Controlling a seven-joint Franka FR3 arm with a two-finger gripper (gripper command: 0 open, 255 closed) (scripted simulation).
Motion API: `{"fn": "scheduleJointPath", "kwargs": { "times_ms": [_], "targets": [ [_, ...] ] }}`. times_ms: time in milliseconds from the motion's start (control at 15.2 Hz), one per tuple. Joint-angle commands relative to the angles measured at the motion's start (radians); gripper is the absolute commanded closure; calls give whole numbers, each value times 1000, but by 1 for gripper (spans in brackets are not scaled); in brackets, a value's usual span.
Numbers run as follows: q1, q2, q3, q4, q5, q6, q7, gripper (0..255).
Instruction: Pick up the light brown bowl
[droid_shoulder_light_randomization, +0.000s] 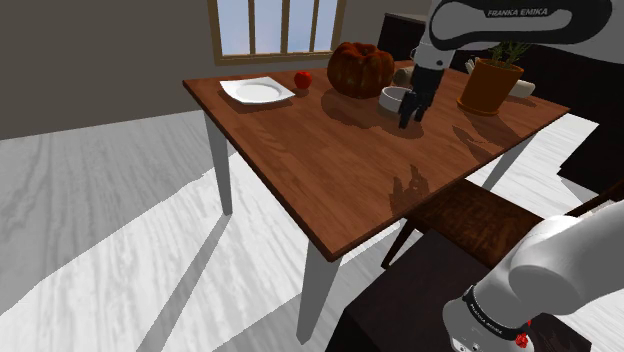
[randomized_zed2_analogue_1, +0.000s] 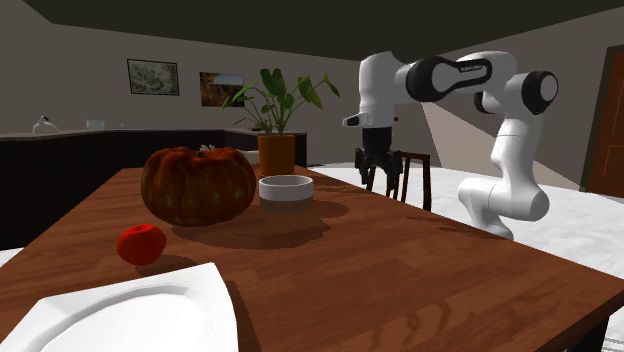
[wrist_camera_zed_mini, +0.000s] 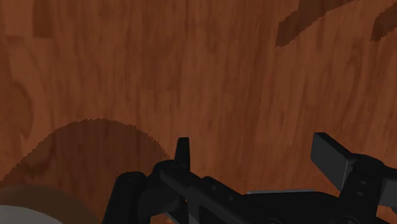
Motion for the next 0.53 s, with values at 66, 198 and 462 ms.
{"fn": "scheduleJointPath", "kwargs": {
  "times_ms": [66, 198, 462],
  "targets": [
    [-9, 111, -32, 108, 5, 0, -51, 0],
    [-17, 186, -52, 189, 14, -7, -86, 0],
    [-40, 346, -86, 371, 43, -36, -155, 0]
  ]
}}
